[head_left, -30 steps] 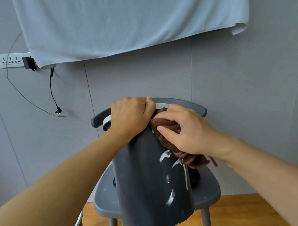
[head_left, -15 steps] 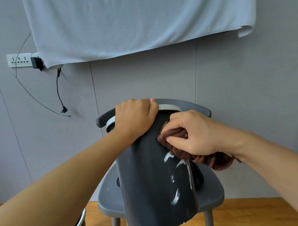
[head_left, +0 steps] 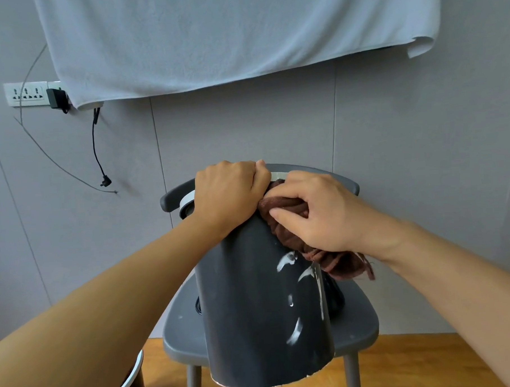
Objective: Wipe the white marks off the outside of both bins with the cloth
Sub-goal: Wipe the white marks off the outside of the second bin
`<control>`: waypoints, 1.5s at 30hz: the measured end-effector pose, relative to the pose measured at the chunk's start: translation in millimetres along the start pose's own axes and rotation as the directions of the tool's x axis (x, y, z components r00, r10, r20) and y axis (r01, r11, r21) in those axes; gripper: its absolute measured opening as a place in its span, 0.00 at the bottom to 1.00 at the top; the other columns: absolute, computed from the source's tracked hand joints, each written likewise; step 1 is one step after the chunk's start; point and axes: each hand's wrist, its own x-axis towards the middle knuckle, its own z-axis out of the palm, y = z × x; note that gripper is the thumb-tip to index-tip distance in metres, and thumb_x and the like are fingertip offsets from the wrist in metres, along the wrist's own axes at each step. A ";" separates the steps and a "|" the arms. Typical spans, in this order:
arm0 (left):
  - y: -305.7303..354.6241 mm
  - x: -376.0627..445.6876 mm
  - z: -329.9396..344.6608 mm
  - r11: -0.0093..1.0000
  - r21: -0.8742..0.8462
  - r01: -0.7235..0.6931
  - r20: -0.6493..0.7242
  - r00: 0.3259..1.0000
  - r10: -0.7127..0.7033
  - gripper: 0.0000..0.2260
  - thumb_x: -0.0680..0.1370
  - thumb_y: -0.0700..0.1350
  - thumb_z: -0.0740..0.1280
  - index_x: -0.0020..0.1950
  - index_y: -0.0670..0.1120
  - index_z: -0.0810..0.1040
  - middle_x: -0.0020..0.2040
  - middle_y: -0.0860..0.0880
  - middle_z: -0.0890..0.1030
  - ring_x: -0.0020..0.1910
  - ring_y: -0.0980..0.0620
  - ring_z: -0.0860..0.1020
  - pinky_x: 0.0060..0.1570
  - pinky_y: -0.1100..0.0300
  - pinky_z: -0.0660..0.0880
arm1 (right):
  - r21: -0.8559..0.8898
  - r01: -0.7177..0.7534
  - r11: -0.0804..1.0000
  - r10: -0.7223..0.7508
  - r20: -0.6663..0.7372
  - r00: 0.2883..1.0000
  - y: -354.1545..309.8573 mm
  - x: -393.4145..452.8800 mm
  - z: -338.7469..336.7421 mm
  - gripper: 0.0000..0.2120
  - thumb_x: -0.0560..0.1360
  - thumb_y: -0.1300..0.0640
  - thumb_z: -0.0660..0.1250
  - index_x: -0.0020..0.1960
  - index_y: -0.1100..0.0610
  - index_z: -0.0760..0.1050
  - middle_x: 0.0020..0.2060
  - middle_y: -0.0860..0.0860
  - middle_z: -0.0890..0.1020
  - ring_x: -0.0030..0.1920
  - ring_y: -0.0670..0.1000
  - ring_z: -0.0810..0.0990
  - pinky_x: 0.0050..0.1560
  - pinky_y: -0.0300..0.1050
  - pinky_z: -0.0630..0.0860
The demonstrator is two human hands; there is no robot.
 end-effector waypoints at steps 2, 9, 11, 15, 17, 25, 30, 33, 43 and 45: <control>-3.0 0.0 0.1 1.000 0.007 0.011 0.004 1.000 -0.011 0.24 0.84 0.52 0.56 0.28 0.45 0.62 0.24 0.48 0.67 0.26 0.44 0.68 0.30 0.55 0.62 | 0.011 0.007 1.000 -0.008 0.092 0.996 -1.6 -2.7 -1.9 0.08 0.78 0.53 0.70 0.55 0.44 0.85 0.43 0.39 0.78 0.47 0.41 0.79 0.48 0.33 0.73; -5.0 0.4 0.5 1.000 0.011 0.018 -0.004 1.000 -0.018 0.24 0.84 0.53 0.56 0.28 0.46 0.62 0.23 0.49 0.65 0.24 0.46 0.66 0.29 0.56 0.62 | -0.015 -0.017 1.000 0.021 0.267 0.964 -2.8 -10.8 -8.2 0.07 0.77 0.49 0.69 0.51 0.42 0.84 0.43 0.38 0.79 0.48 0.38 0.79 0.44 0.30 0.72; -2.6 0.0 1.4 1.000 0.011 0.025 -0.007 1.000 -0.025 0.24 0.83 0.53 0.56 0.28 0.45 0.61 0.23 0.49 0.65 0.25 0.44 0.67 0.30 0.56 0.62 | 0.030 -0.061 0.998 0.058 0.102 0.993 0.2 -4.5 -6.6 0.05 0.78 0.52 0.70 0.51 0.45 0.85 0.42 0.40 0.80 0.47 0.42 0.80 0.47 0.35 0.74; -4.1 -0.5 1.3 1.000 0.017 0.015 -0.016 1.000 -0.015 0.24 0.83 0.52 0.57 0.28 0.45 0.60 0.23 0.49 0.65 0.25 0.45 0.66 0.29 0.56 0.60 | 0.050 -0.071 0.996 0.067 0.074 0.995 1.0 -9.6 0.4 0.06 0.77 0.54 0.71 0.51 0.46 0.85 0.43 0.42 0.81 0.47 0.44 0.81 0.49 0.42 0.78; -8.5 -1.5 1.8 0.999 0.019 0.029 -0.021 0.999 -0.029 0.24 0.83 0.52 0.56 0.28 0.45 0.60 0.23 0.49 0.64 0.24 0.46 0.64 0.28 0.56 0.58 | 0.022 -0.034 0.999 0.027 0.235 0.972 -4.1 -24.2 3.3 0.06 0.76 0.52 0.70 0.50 0.44 0.85 0.42 0.40 0.80 0.47 0.42 0.81 0.46 0.36 0.76; -5.4 -1.6 2.8 0.999 0.028 0.027 -0.034 0.999 -0.026 0.24 0.83 0.52 0.56 0.29 0.45 0.62 0.23 0.48 0.65 0.25 0.45 0.65 0.28 0.56 0.56 | 0.006 -0.094 0.996 0.094 -0.007 0.996 2.2 -14.1 -1.5 0.07 0.78 0.52 0.70 0.55 0.45 0.84 0.45 0.43 0.79 0.47 0.45 0.80 0.53 0.50 0.78; -10.0 -2.8 3.4 0.998 0.046 0.040 -0.041 0.998 -0.038 0.24 0.83 0.52 0.55 0.29 0.45 0.60 0.23 0.48 0.63 0.25 0.45 0.63 0.29 0.55 0.53 | 0.044 -0.020 0.999 0.019 0.022 1.000 -3.9 -43.5 17.4 0.07 0.78 0.54 0.71 0.55 0.47 0.83 0.46 0.42 0.78 0.46 0.45 0.80 0.46 0.42 0.78; -14.7 -4.2 1.8 0.999 0.016 0.037 -0.034 0.999 -0.036 0.24 0.83 0.51 0.55 0.28 0.47 0.58 0.22 0.49 0.61 0.24 0.47 0.61 0.29 0.56 0.54 | 0.046 0.028 0.999 -0.036 0.171 0.985 -10.7 -66.1 21.5 0.08 0.77 0.51 0.70 0.56 0.43 0.83 0.45 0.36 0.77 0.47 0.43 0.80 0.45 0.36 0.78; -10.9 -9.7 -4.3 0.999 0.037 0.037 -0.034 0.999 -0.035 0.29 0.76 0.67 0.57 0.29 0.45 0.60 0.22 0.49 0.63 0.24 0.46 0.64 0.28 0.56 0.58 | 0.127 -0.200 0.971 0.222 -0.193 0.956 1.0 -58.4 26.3 0.25 0.74 0.52 0.77 0.70 0.48 0.76 0.57 0.44 0.78 0.56 0.41 0.77 0.59 0.24 0.69; -12.3 -8.7 -2.4 0.998 0.043 0.043 -0.040 0.998 -0.041 0.31 0.73 0.71 0.59 0.28 0.45 0.60 0.22 0.49 0.63 0.24 0.49 0.64 0.28 0.57 0.57 | 0.106 -0.182 0.978 0.201 -0.219 0.955 -1.1 -61.8 35.3 0.23 0.75 0.54 0.76 0.70 0.49 0.78 0.57 0.46 0.77 0.56 0.41 0.77 0.58 0.23 0.69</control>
